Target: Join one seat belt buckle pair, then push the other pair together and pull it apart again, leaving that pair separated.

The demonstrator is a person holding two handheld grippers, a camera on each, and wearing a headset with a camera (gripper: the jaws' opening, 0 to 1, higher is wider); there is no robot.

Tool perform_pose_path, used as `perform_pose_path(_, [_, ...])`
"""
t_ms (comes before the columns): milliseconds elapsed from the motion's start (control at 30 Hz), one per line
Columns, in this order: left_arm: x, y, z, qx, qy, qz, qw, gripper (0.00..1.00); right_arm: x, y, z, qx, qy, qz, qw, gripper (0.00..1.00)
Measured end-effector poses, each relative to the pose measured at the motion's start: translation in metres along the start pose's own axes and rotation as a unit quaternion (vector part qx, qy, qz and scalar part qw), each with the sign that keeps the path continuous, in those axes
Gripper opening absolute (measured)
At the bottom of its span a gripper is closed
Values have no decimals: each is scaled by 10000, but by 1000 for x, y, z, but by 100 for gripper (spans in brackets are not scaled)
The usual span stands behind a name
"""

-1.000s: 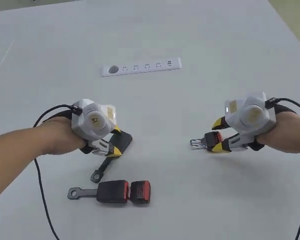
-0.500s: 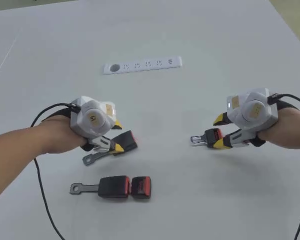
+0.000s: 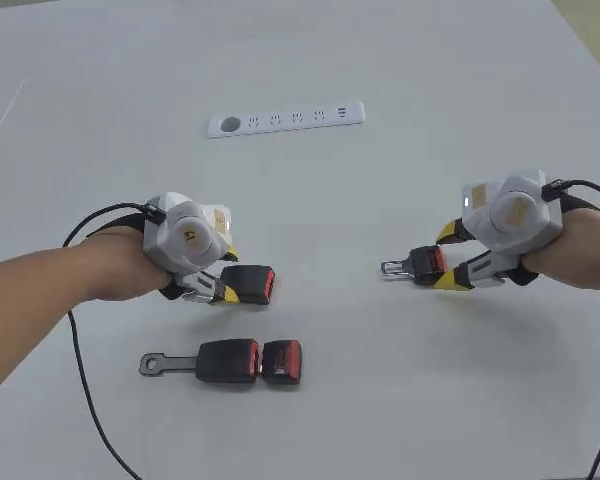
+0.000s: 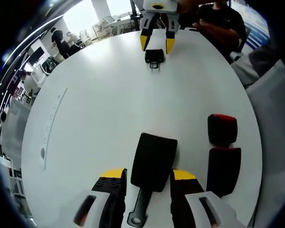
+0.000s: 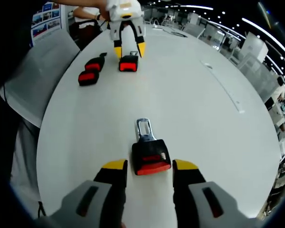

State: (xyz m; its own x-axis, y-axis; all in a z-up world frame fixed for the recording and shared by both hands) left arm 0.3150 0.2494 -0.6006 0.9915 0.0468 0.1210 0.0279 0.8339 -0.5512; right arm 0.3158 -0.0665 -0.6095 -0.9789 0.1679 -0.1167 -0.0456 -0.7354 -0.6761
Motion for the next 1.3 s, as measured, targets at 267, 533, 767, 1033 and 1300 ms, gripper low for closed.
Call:
perform_pose_path(267, [1,4,-3,48,109,-166,9998,32,-2,-2,-8,18,-79,79,9999,35])
perform_pose_path(533, [0,4,-3,-25,173,-209,9996,31,1,-4,-8,10,-176,166,9997,32])
perform_pose_path(767, [0,4,-3,-27,185,-189,9996,30,2,-8,-9,93,-255,218,9994,31])
perform_pose_path(1033, [-1,4,-3,-25,150,-187,9997,30,7,-20,-17,109,-187,210,9995,31])
perform_pose_path(1300, [-2,4,-2,32,133,-223,9997,30,17,-41,-35,-13,-155,193,9997,31])
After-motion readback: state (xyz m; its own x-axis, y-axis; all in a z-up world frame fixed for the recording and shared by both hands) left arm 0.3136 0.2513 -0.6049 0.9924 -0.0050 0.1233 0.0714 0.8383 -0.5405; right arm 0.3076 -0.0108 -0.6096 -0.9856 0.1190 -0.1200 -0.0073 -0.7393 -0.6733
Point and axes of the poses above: the centre of the closed fingertips' face, and the gripper's own axes: z roughly backward along the fingers, x roughly to its left, y roughly out of its underside, the point moved 7 cm from there along z, roughly backward along the fingers, and after that the axes turned 11 degrees about -x, right-handed, at the moved point
